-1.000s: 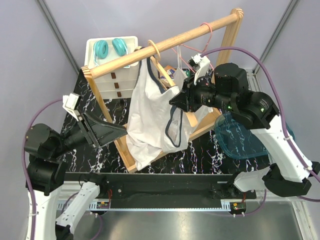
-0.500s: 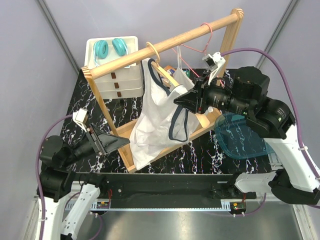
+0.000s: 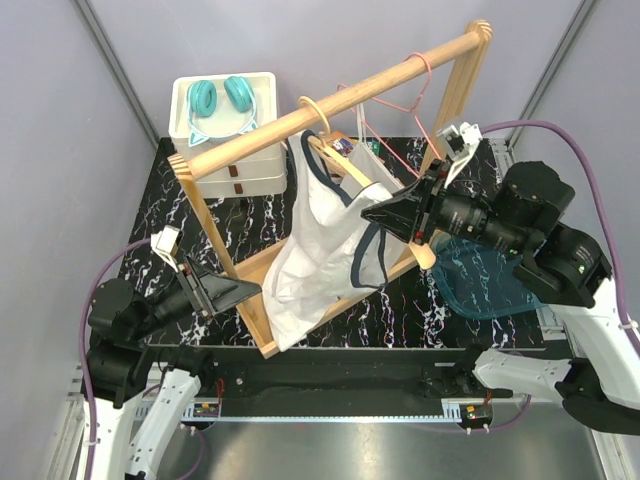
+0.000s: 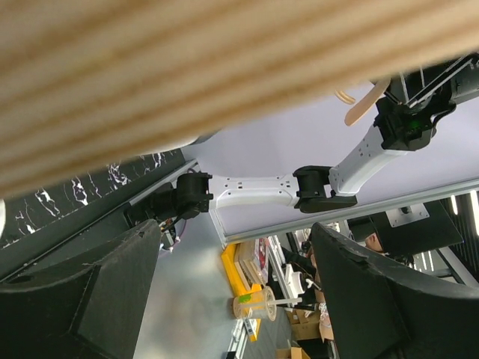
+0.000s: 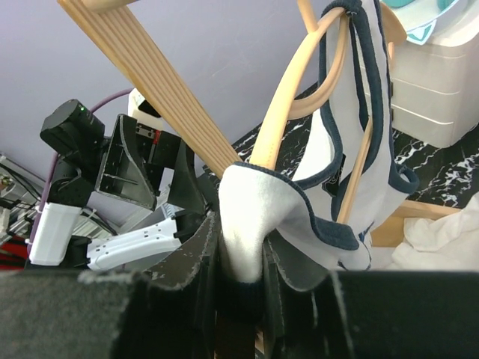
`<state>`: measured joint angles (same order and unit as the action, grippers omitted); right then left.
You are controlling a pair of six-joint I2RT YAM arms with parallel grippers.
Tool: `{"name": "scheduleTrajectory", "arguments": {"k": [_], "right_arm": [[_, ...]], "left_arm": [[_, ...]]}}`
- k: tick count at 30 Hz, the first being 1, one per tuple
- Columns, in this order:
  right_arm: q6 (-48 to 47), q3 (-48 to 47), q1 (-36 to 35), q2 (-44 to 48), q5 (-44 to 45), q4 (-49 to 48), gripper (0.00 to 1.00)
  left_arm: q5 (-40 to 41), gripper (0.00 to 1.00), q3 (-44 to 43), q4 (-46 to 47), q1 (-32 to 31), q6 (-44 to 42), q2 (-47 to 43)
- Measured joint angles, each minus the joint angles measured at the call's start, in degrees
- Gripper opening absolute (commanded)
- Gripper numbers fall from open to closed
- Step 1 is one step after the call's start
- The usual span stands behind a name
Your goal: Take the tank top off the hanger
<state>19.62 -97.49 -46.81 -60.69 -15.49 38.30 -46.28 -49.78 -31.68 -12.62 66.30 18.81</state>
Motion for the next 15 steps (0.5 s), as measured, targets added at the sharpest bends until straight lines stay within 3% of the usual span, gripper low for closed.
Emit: {"name": "scheduleTrajectory", "arguments": {"k": [9, 15], "right_arm": [[3.87, -0.44, -0.04, -5.86, -4.15, -6.23, 0.00], [6.34, -1.11, -0.07, -5.99, -6.54, -7.26, 0.00]], "left_arm": [[0.26, 0.83, -0.74, 0.04, 0.00, 0.35, 0.48], [4.96, 0.63, -2.08, 0.02, 0.00, 1.49, 0.90]]}}
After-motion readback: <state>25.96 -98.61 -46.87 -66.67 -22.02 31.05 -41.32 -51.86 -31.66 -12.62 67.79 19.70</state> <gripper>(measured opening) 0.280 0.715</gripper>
